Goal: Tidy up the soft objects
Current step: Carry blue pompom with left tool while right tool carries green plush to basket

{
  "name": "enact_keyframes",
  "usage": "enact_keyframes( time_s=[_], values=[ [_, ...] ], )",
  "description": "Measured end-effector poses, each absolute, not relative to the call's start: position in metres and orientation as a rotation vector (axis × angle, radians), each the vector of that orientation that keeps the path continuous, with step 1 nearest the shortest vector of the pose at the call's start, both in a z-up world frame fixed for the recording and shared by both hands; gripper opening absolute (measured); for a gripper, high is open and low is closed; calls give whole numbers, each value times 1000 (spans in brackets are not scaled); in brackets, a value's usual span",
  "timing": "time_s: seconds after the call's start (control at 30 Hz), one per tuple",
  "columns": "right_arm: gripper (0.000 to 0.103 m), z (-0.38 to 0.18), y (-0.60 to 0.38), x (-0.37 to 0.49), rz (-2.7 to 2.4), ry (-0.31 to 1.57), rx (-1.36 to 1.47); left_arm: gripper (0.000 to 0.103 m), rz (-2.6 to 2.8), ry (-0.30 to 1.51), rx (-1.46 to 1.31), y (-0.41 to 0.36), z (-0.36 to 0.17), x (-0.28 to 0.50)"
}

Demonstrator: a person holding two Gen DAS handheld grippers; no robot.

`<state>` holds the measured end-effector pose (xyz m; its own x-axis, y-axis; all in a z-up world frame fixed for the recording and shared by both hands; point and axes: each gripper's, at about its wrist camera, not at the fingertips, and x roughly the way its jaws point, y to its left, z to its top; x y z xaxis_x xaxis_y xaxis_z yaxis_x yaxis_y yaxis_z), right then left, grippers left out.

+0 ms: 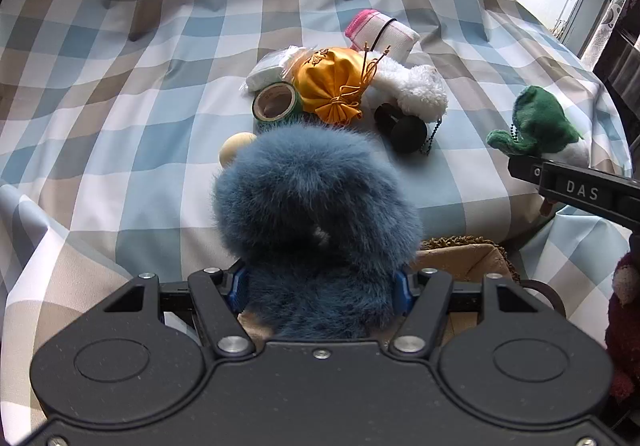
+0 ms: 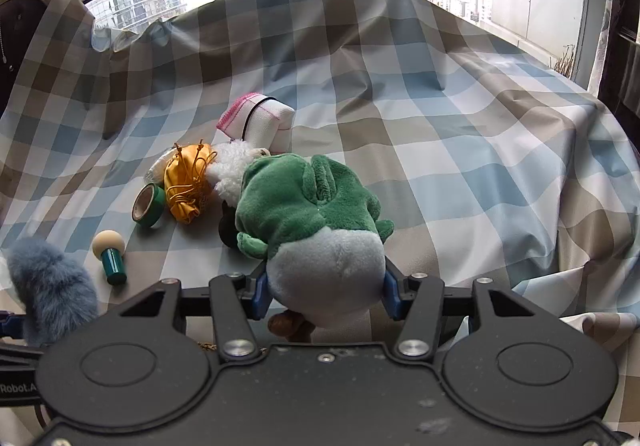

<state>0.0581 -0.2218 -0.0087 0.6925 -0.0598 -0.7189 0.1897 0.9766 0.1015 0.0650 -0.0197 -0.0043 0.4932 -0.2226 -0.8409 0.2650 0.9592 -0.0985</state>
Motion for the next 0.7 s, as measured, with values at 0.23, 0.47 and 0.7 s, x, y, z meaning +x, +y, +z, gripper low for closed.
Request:
enact_keyframes(
  time_s=[0.23,0.47,0.7],
  values=[
    [52,8,-204,21,-133,801,199,60,-284,1072,12,-14,-7,50],
    [52,19,-190,-12,-100,818,226,60,-275,1095,-15,-9,-5,35],
    [52,29,-168,-41,-42,819,167,60,-253,1129,-65,-1,-5,20]
  ],
)
